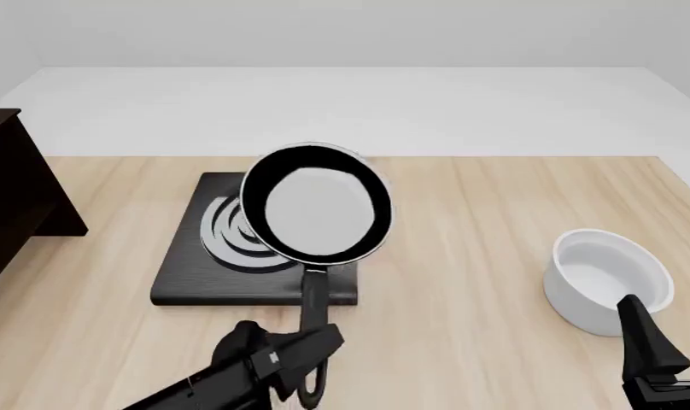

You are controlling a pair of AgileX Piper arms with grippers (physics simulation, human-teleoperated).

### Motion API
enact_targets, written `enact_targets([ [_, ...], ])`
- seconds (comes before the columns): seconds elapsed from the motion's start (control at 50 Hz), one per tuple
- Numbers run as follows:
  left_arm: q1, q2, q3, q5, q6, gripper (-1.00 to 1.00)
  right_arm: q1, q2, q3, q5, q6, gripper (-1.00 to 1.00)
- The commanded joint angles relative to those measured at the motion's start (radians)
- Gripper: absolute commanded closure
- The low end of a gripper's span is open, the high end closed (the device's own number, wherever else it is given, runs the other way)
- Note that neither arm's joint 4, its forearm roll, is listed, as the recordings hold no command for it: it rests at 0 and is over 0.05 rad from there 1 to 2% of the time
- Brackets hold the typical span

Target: Put the frying pan under the cabinet shelf.

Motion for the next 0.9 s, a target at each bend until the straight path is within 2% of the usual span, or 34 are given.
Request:
enact_targets([
  [0.02,0.108,-0.087,0.082,-0.058,-0.02,1.0,0.0,-0.001,-0.002,0.002,0.0,-1.0],
  [0.24,0.201,-0.294,0.179,0.045,-0.079,1.0,0.0,0.001,-0.001,0.001,0.0,-1.0],
  [0.36,0.249,-0.474,0.185,0.221,-0.126,1.0,0.0,0.001,-0.001,0.001,0.0,-1.0],
  [0.4,0.254,-0.497,0.185,0.247,-0.127,1.0,0.0,0.001,-0.001,0.001,0.0,-1.0],
  [0.46,0.288,-0.66,0.185,0.405,-0.157,1.0,0.0,0.001,-0.001,0.001,0.0,-1.0],
  [0.5,0.296,-0.72,0.185,0.455,-0.162,1.0,0.0,0.001,-0.001,0.001,0.0,-1.0],
  [0.62,0.334,-0.977,0.185,0.7,-0.205,1.0,0.0,0.001,-0.001,0.001,0.0,-1.0],
  [0.72,0.378,-1.227,0.185,0.948,-0.243,1.0,0.0,0.001,-0.001,0.001,0.0,-1.0],
  [0.8,0.399,-1.36,0.185,1.078,-0.278,1.0,0.0,0.001,-0.001,0.001,0.0,-1.0],
  [0.9,0.416,-1.408,0.185,1.127,-0.304,1.0,0.0,0.001,-0.001,0.001,0.0,-1.0],
])
